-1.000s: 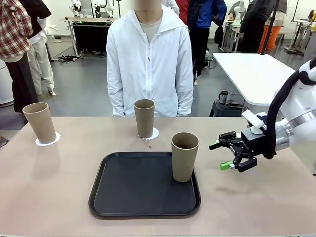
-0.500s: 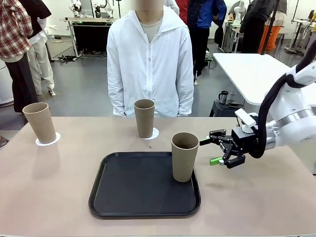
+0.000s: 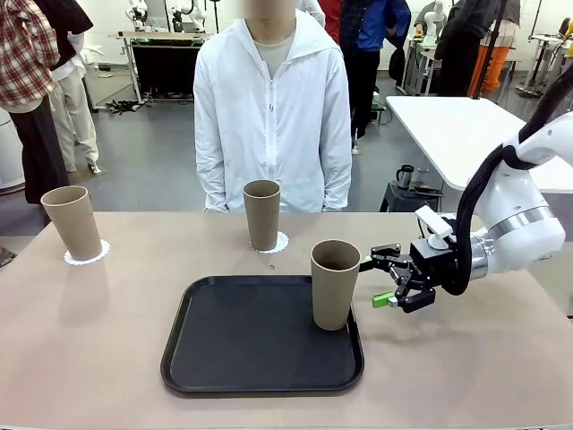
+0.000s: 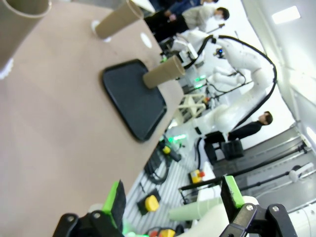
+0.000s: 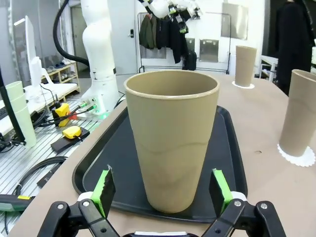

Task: Place coasters on the table and set cups on them.
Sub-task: Take one Reusable plastic cup from the Flat Tray and place it on a coaster set by the human.

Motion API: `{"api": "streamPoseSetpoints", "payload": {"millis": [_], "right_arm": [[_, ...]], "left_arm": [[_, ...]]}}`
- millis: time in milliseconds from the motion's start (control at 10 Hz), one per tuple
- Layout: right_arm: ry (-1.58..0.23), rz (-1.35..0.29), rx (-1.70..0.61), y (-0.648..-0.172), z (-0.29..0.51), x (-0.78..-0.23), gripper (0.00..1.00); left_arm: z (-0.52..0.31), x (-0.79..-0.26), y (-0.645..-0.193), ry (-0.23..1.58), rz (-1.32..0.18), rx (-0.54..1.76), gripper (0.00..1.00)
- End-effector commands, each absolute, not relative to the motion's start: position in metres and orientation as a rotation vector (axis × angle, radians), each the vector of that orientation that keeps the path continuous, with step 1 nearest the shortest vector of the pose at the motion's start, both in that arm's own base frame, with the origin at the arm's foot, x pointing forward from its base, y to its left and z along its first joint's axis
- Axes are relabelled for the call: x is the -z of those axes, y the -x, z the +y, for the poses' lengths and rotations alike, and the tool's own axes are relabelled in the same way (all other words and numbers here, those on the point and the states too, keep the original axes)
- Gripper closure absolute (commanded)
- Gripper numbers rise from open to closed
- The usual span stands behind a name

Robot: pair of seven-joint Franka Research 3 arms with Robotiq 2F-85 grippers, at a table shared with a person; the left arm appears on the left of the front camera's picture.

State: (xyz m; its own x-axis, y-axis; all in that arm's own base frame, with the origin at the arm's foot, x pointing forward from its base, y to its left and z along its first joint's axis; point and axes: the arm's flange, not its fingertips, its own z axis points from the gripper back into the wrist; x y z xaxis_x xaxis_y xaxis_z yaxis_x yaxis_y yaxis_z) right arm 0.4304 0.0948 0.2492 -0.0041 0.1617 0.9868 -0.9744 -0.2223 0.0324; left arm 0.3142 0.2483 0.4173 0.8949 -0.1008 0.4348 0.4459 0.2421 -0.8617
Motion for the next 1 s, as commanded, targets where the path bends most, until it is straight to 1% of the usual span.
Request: {"api": "streamPoseSetpoints", "payload": {"millis": [0, 900], "right_arm": [[-1.239, -0.94, -1.383, -0.435, 0.105, -0.25, 0.0], [-1.241, -0.925, -1.353, -0.44, 0.133, -0.243, 0.0]], "left_arm": [[0.248, -0.418, -0.314, 1.273, -0.322, 0.367, 0.0], [0.248, -0.418, -0.314, 1.273, -0.322, 0.367, 0.0]]}}
